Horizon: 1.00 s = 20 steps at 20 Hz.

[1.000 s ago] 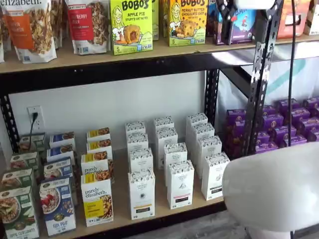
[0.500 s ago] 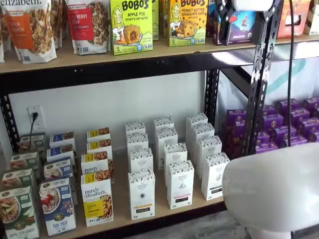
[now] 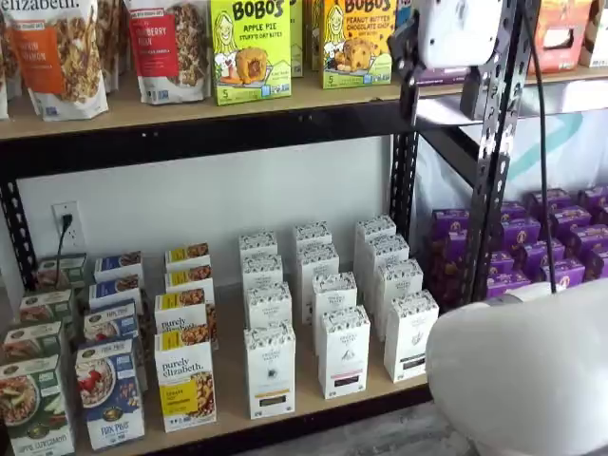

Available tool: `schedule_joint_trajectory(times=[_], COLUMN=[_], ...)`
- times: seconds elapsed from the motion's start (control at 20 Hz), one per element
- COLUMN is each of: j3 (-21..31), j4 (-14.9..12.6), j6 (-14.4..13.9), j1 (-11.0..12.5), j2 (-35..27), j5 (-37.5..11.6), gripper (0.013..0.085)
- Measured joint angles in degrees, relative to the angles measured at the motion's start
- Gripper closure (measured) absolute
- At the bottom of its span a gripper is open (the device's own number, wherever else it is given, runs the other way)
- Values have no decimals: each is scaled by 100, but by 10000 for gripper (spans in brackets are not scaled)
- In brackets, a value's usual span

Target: Pick up the white box with a yellow strip in the middle, on the bottom shelf, the fourth box from the left

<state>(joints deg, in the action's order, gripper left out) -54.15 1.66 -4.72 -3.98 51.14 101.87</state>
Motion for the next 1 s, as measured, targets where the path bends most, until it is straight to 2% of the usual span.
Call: schedule_joint_trajectory(times=[0.3, 0.55, 0.7, 1.0], j3=[812, 1500, 1784, 2382], j4=[-85, 95, 88, 7], j6=[-160, -286, -489, -937], j1=[-174, -319, -536, -996], j2=[151, 204, 87, -171], j5=[-814, -1606, -1907, -2803], gripper=[130, 130, 130, 130])
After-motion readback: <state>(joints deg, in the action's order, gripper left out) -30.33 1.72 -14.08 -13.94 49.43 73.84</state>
